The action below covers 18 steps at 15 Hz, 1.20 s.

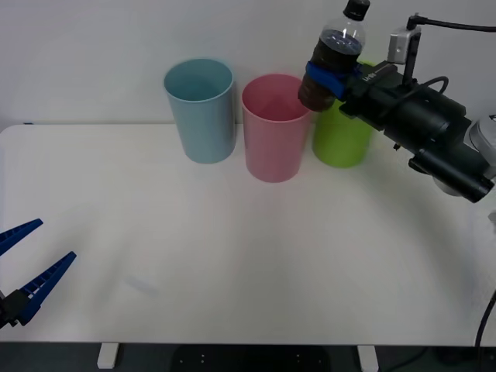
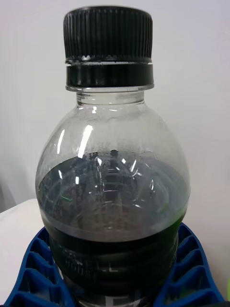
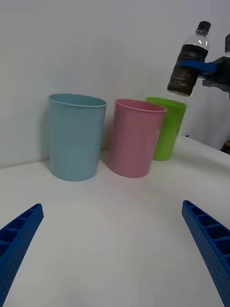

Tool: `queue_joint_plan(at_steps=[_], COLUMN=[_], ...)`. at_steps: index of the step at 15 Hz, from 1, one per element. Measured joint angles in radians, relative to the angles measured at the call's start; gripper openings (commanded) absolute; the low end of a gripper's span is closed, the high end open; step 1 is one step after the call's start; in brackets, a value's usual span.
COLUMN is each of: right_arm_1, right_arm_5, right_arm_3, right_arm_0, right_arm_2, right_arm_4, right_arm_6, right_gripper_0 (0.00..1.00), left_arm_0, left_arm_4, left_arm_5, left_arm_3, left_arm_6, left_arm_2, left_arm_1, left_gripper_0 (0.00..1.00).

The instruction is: Grasp the object on the table and drop it into the matching bin: aluminum can to the light blue bin, PET bottle to the pink bin.

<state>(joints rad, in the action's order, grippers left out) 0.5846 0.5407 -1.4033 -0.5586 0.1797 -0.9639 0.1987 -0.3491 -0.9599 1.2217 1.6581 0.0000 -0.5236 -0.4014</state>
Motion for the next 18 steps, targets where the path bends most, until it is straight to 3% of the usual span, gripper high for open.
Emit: queue_joint_plan(at_steps=[9,16,18], right_arm_1=[-0.136,-0.192,-0.192], right_arm_5=[0.037,0.036,0.036], right_arm_3=[0.296,0.447,0.447], right_arm_0=[-0.210,-0.314,-0.315], right_arm_2=[0.002,0.023,0.025], right_arm_4=[-0.125,-0.130,-0.130], right_arm_6=[-0.035,-0.080,-0.090], right_gripper_0=[0.00,0.00,0.09], left_arm_0=[0.000,0.000,0.000], left_arm_4=[0.000,0.000,0.000], left_arm_5=[0.000,0.000,0.000], left_arm_3=[0.000,0.000,0.000], left_arm_6=[0.000,0.000,0.000], left_arm_2=[0.000,0.000,0.000], left_arm_1=[0.000,0.000,0.000], left_gripper_0=[1.00,1.00,1.00])
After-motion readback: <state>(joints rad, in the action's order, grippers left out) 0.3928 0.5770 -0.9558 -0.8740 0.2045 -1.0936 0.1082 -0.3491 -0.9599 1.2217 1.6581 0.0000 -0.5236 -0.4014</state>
